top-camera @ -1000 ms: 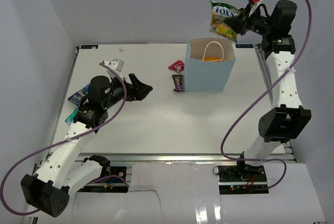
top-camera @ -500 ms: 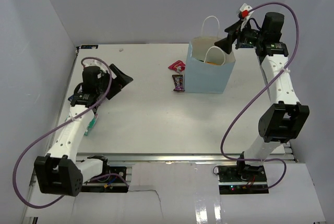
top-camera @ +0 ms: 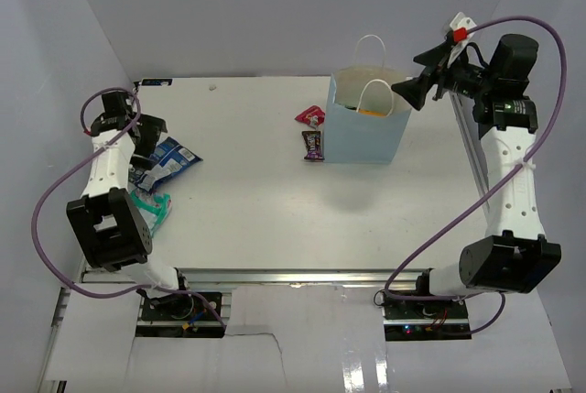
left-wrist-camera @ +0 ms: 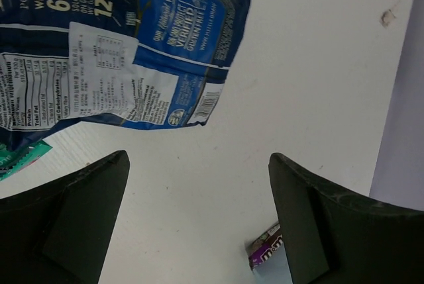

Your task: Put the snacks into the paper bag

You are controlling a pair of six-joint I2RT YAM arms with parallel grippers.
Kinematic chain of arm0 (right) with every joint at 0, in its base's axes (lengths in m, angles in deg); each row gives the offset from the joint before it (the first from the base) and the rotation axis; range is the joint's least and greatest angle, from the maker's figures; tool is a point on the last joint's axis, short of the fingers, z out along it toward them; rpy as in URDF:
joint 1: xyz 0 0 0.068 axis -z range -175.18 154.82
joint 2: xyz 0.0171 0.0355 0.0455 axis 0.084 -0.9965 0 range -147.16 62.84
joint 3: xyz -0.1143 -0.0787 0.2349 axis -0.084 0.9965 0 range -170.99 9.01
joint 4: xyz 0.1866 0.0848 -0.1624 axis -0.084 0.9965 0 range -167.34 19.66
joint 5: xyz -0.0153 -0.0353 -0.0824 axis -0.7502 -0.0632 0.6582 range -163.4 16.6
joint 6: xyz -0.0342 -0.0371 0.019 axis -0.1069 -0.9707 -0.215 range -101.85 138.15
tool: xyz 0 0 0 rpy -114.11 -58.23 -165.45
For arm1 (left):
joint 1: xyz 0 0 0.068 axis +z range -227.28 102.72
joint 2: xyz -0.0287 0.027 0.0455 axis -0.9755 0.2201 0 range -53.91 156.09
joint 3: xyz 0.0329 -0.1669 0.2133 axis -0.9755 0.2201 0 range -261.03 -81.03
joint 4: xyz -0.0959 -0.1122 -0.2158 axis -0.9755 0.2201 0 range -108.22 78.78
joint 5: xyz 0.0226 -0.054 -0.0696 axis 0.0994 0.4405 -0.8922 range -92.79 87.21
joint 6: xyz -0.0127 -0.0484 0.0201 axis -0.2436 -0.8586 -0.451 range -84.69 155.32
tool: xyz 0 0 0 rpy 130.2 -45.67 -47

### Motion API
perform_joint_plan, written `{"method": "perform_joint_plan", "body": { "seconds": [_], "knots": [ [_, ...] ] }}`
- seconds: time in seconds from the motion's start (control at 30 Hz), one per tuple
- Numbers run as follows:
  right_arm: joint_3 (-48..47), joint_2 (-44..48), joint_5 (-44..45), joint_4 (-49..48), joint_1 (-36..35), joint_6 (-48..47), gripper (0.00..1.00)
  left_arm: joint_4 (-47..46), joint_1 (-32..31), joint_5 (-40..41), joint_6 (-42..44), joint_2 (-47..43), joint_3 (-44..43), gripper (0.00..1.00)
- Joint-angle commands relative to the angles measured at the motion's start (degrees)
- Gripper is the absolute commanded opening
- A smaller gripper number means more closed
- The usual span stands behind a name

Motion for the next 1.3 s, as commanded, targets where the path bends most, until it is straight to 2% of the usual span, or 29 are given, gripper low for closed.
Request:
{"method": "perform_joint_plan", "body": {
  "seconds": [0.0,0.17,0.3,0.43,0.57,0.7,0.8,0.93,0.97,1.1,1.17,1.27],
  "knots": [
    [4.69,1.77,-1.49,4.76,-0.13,-4.49,0.98,7.62,0.69,-1.27,-6.44,1.0,-1.15,0.95],
    [6.02,2.74,-4.99,9.94,-0.13,-9.33,0.98,10.43,0.77,-1.19,-15.66,-2.25,4.29,0.92],
    [6.37,2.39,-6.41,10.65,-0.13,-9.6,0.98,8.51,0.77,1.79,-22.79,-3.49,8.87,0.91],
    [5.41,1.34,-7.99,10.65,-0.13,-8.9,0.98,2.46,0.69,3.37,-21.93,1.08,10.45,0.91],
    [5.05,1.42,-9.75,10.92,-0.13,-8.89,0.98,-8.44,0.77,7.86,-17.01,3.72,11.59,0.9],
    [4.53,1.95,-9.57,12.15,-0.13,-9.68,0.98,-13.03,1.47,8.39,-12.08,6.09,11.95,0.78],
    [3.65,2.65,-10.01,13.55,-0.13,-10.3,0.98,-17.31,2.18,7.52,-8.84,6.71,13.17,0.54],
    [2.42,3.36,-13.94,16.97,-0.13,-13.54,0.98,-23.65,3.41,4.71,-6.72,5.23,17.57,0.37],
    [1.89,3.53,-15.18,18.03,-0.13,-15.55,0.98,-27.41,4.02,3.66,-5.06,4.87,18.44,0.25],
    [1.01,5.02,-20.02,20.76,-0.13,-17.42,0.98,-35.78,5.52,-4.85,1.0,3.11,21.87,0.05],
    [0.66,5.38,-21.61,20.76,-0.13,-17.6,0.98,-39.48,6.04,-7.42,3.64,2.41,22.67,0.0],
    [-0.74,5.73,-23.19,20.67,-0.13,-17.25,0.98,-42.99,6.22,-13.65,9.53,1.36,23.2,0.0]
  ]
}}
